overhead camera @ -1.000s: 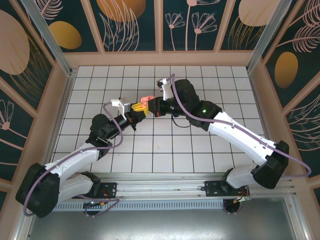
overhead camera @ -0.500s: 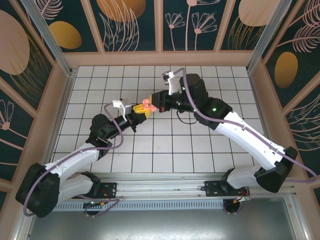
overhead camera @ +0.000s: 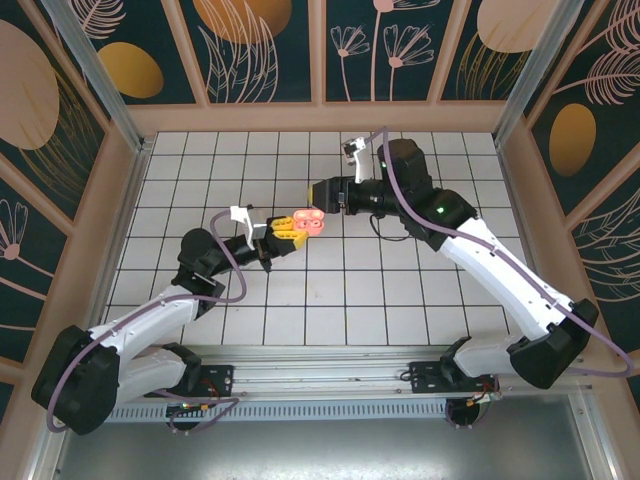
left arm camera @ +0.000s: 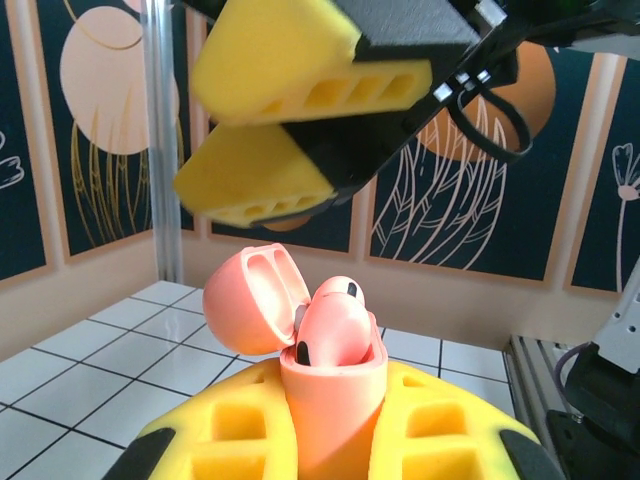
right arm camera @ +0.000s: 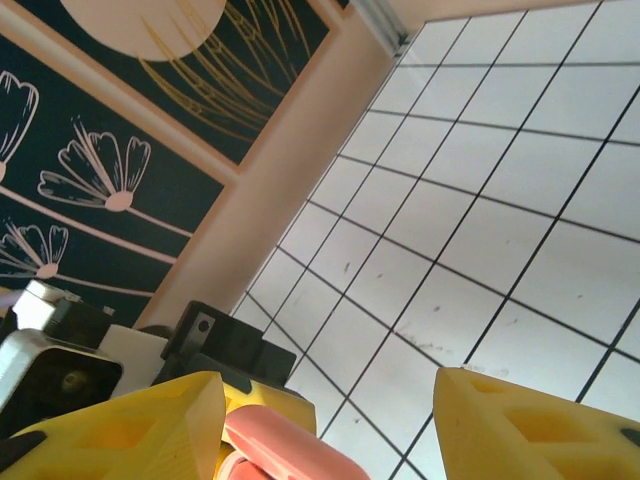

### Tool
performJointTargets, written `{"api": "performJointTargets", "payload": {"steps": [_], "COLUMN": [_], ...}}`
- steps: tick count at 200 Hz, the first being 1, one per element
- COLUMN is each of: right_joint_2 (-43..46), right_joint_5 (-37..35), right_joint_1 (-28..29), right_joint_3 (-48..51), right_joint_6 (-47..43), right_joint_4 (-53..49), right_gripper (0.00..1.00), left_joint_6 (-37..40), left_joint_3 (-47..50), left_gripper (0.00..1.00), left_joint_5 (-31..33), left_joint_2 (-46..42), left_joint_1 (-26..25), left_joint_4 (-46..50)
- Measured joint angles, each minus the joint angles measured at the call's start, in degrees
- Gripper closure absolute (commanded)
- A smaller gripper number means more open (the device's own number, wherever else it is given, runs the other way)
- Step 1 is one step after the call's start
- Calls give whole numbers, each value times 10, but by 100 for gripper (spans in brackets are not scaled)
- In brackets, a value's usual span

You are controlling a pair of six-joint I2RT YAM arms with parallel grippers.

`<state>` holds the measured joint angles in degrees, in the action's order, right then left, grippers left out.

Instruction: Insert the wireless bluetooth earbuds into the charging case

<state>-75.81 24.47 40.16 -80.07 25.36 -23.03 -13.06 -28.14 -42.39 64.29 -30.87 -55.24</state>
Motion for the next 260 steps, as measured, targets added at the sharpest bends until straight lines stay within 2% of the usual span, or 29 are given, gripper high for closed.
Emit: {"api": "performJointTargets", "payload": {"steps": [46, 102, 150, 182, 210, 260], "right_joint_2": [-38, -42, -9, 16, 36, 81], "right_joint_5": [56, 88, 130, 135, 102, -58], "right_joint_1": [1, 5, 10, 11, 9, -35], "right_joint_3": [0, -2, 2, 8, 18, 71], "right_joint_6": [-3, -25, -26, -26, -26, -9], "right_joint_4": [1, -13, -20, -34, -45, -50], "right_gripper": [44, 44, 45, 45, 44, 43], "left_joint_6": [2, 2, 1, -3, -12, -55], "left_joint_3": [-20, -22, -28, -30, -40, -95], "left_gripper": [100, 100, 100, 100, 100, 100], "left_joint_5": [-19, -22, -10, -2, 16, 72], "left_joint_2": [12, 28, 43, 52, 64, 122], "left_joint_1": [0, 0, 0, 0, 0, 0], "left_joint_4": [10, 24, 24, 25, 33, 118]}}
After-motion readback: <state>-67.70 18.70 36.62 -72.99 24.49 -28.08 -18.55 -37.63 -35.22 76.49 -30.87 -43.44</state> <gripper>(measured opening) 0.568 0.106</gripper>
